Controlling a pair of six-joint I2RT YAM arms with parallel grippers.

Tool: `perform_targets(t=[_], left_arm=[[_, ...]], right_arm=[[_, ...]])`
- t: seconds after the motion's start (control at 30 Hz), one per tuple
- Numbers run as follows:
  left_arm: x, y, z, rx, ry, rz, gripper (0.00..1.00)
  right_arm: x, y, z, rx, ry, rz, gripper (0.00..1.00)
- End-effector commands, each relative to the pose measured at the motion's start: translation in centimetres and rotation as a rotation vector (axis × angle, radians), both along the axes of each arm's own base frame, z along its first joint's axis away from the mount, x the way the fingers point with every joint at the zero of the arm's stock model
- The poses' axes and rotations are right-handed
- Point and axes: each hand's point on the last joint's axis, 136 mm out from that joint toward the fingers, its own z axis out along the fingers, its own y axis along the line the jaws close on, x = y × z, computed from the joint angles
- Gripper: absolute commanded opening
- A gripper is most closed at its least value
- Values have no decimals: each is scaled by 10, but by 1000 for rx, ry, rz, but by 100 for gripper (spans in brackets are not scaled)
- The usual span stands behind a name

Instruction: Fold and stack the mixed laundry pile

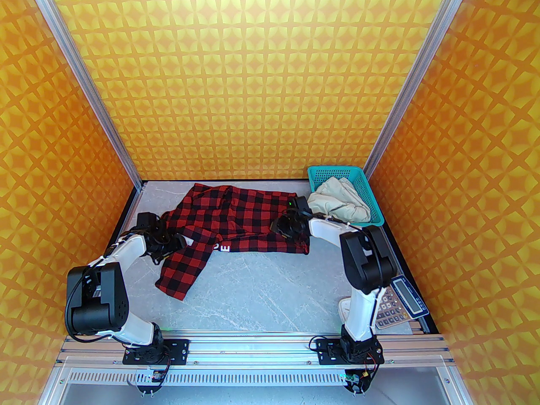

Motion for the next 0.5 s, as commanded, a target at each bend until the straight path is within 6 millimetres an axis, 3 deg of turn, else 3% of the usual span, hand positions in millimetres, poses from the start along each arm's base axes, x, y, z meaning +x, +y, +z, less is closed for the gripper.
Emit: perform_targets(t=[0.0,0.13,0.23,0.33,0.47], left_arm=[[-16,8,-13,50,74,-21,71],[-20,9,-16,72,93,-45,71],[-22,-4,-17,30,98,-84,63],[-32,-15,-25,10,128,-127,60],[-45,-14,-36,25,170,-134,60]], right_arm=[[22,-7,0,-48,-31,-4,46],[32,-8,9,-48,-40,5,46],[26,-7,23,-27,-53,10,48],[11,-4,39,2,-67,21,49],[-26,-1,55,7,-90,52,50]])
